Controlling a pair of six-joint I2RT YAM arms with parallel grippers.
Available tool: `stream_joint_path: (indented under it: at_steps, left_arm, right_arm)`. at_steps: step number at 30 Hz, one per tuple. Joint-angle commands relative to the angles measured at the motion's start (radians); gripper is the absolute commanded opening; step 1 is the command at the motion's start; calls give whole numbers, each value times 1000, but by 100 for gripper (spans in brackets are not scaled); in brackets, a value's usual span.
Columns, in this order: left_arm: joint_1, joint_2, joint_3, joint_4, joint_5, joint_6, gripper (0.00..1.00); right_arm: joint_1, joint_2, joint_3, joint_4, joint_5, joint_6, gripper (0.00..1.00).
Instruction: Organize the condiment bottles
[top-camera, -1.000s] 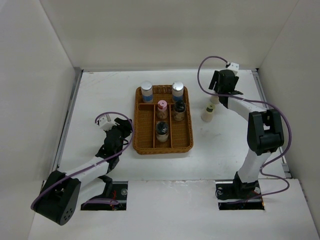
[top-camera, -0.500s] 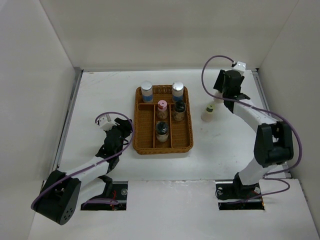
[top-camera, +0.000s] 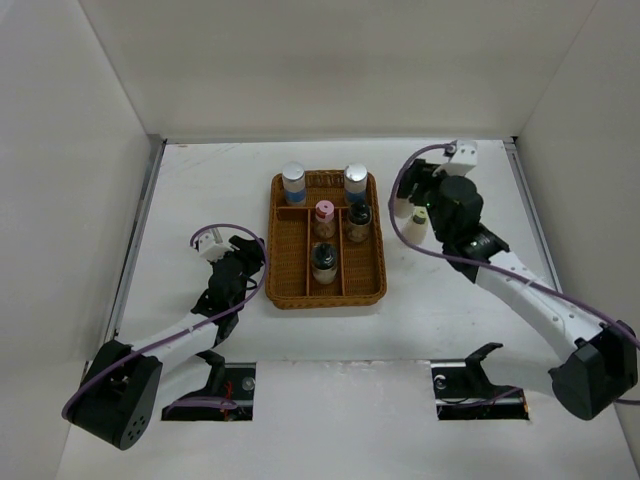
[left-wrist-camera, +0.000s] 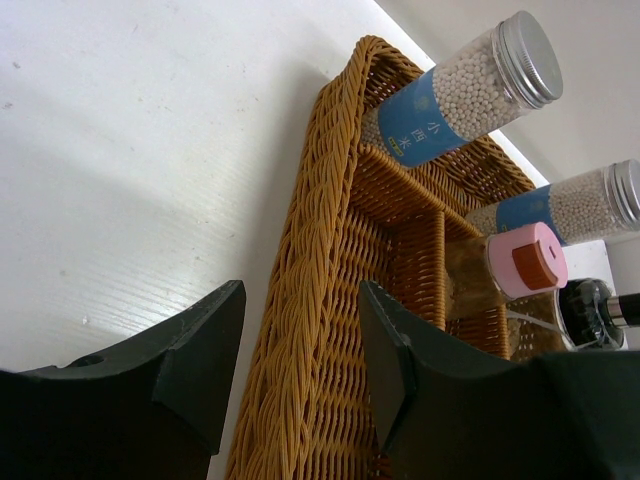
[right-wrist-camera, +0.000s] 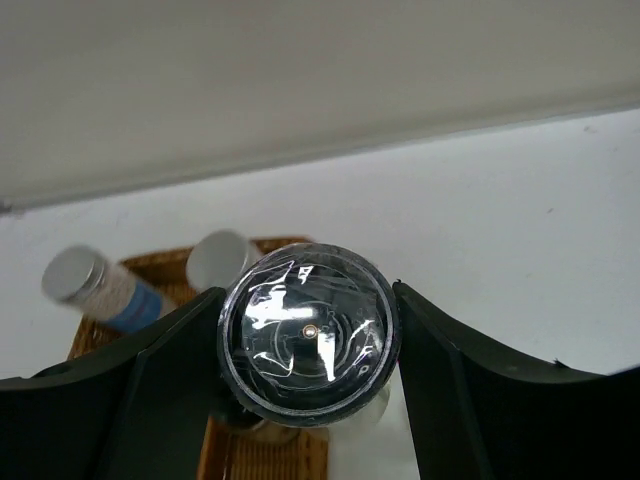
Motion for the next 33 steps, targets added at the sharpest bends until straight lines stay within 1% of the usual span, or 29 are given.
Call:
stream_joint_path:
  at_steps: [1,5,7,10,12,21,26,28,30,33]
  left_arm:
    - [-8,1,4,58,2,-6,47]
    - [1,-7,1,58,8,-9,47]
    - [-6,-7,1,58,-1,-6,47]
    - [-2,5,4,60,7,-9,47]
    - [-8,4,6,60,4,-8,47]
    - [-3,-2,3,60,4,-4,47]
    - [-5,1,4,60,2,-4,47]
    - [0,4,4,60,8,-9,47]
    - [-8,4,4,63,7,-8,47]
    - [-5,10,6,66,8,-9,47]
  right_arm:
    - [84,-33,-29,25,7,14,52]
    - [173,-58,-72,4,-9,28,52]
    - [210,-50,-89,19,-19,49,52]
    - [245,8,-88,47,-65,83,52]
    - [265,58,-78,74,-69,89,52]
    - [285,219,-52,186,-59,72,52]
    - [291,263,-57,195,-29,52,53]
    - [291,281,-55,188,-26,45,54]
    - [299,289,-58,183,-24,38,58]
    - [309,298,-65,183,-19,35,71]
